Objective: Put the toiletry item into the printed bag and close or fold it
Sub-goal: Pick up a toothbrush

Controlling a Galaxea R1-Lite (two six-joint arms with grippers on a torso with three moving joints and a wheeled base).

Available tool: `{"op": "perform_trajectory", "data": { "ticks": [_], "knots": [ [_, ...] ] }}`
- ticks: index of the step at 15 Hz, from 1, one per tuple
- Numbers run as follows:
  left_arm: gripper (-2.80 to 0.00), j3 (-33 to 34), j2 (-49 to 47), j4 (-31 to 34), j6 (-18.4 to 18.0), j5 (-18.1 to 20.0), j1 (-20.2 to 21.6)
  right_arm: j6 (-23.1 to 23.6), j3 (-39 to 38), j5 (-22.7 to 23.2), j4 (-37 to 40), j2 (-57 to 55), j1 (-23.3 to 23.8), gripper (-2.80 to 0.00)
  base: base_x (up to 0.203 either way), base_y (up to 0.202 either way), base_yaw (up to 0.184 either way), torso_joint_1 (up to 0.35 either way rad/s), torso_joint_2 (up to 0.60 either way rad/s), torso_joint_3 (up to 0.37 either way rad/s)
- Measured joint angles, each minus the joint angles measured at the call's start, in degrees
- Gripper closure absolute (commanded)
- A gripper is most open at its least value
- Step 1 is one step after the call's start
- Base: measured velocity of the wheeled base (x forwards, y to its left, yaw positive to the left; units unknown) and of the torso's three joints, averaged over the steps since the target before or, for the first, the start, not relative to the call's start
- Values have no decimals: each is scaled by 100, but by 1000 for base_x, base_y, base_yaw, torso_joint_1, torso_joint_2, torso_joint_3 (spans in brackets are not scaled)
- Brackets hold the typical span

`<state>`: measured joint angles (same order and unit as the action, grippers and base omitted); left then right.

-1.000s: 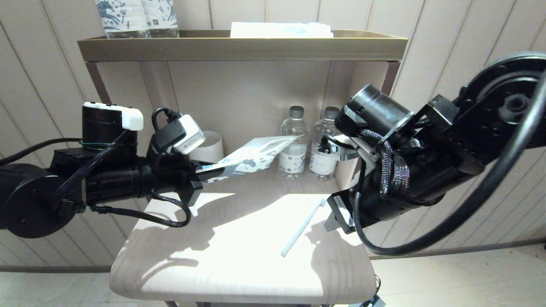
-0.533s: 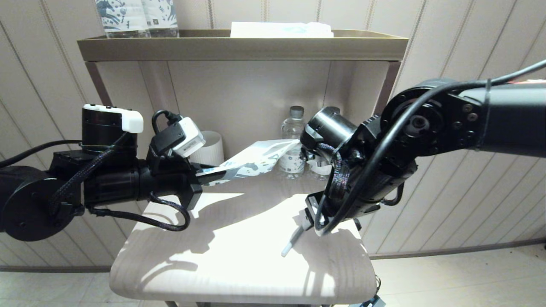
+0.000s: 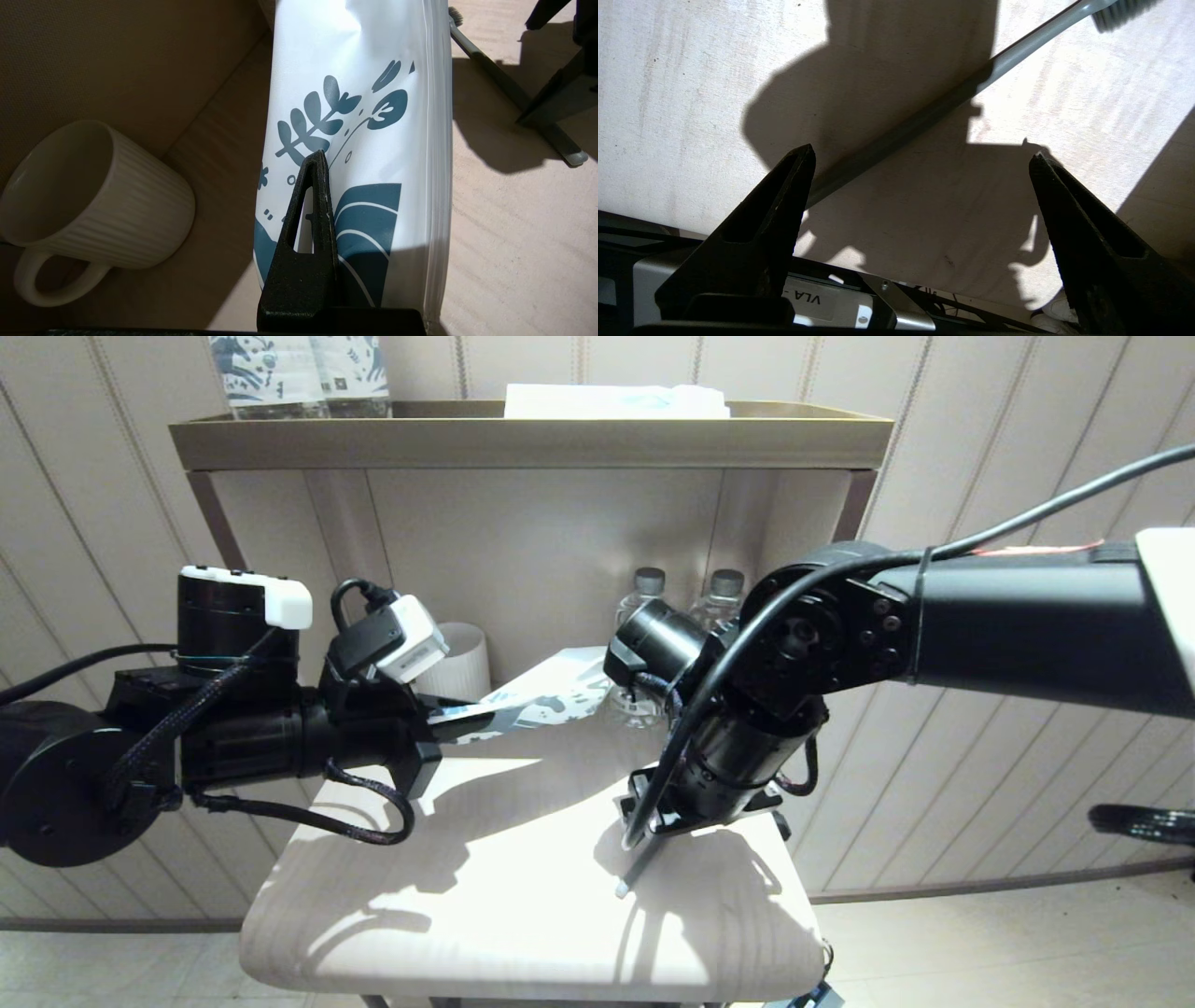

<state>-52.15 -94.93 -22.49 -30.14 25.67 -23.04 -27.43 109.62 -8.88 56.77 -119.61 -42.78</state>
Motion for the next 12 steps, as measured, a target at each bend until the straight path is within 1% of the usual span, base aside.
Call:
{"op": "perform_trajectory", "data": {
  "ticks": [4,9,12],
  "knots": [
    [0,11,0,4,-1,4,-25,-393,-34,13,7,-161,-117,-280,0,0,0,0,0,0],
    [0,17,-2,5,-3,1,-60,-1153,143,-29,-74,-258,-359,-280,0,0,0,0,0,0],
    [0,22,-19,6,-1,1,-74,-1612,162,-214,-90,-296,-404,-280,0,0,0,0,0,0]
  ]
}}
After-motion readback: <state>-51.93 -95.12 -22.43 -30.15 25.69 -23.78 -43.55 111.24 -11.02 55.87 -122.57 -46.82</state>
